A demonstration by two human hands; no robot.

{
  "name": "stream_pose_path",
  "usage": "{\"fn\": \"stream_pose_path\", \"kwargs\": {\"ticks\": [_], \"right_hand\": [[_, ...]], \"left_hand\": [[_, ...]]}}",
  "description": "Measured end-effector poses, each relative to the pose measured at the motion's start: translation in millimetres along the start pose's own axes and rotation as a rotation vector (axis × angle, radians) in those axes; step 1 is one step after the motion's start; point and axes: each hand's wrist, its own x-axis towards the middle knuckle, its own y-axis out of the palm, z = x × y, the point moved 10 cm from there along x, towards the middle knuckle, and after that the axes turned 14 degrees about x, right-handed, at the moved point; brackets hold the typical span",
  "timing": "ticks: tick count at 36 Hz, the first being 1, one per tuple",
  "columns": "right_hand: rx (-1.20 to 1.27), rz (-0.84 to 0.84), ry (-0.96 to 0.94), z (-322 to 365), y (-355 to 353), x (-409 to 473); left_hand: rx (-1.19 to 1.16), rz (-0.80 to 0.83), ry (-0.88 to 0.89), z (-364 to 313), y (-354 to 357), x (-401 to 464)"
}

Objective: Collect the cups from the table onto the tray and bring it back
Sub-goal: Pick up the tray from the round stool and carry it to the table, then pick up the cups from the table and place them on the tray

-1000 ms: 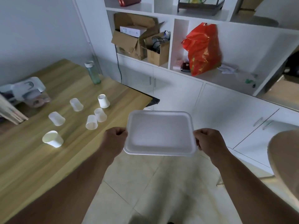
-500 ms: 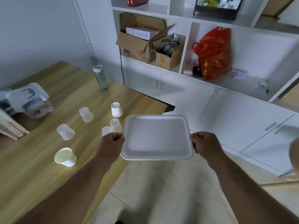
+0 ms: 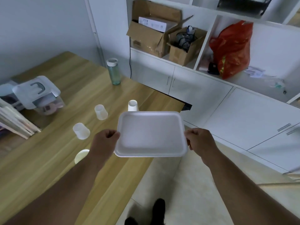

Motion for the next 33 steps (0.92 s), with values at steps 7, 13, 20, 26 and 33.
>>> {"fn": "stream_pose_path", "kwargs": {"ticks": [7,13,20,26,33], "right_hand": [[-0.019,0.053,0.039,-9,31,22],[-0.022,0.112,0.068,-14,59,43],[-0.041,0.191,0.108,-15,93,59],[-0.023,0.257,0.138,-16,118,74],[-0.030,0.312,0.169,-9,151,110]], "left_hand": [[-0.032,-0.001,-0.049,18,-6,25],[-0.052,-0.052,-0.050,26,-13,42],[-0.076,-0.138,-0.119,45,-24,56],[-0.034,-0.194,-0.185,71,-33,72],[-0.064,-0.272,-0.229,88,-45,83]]}}
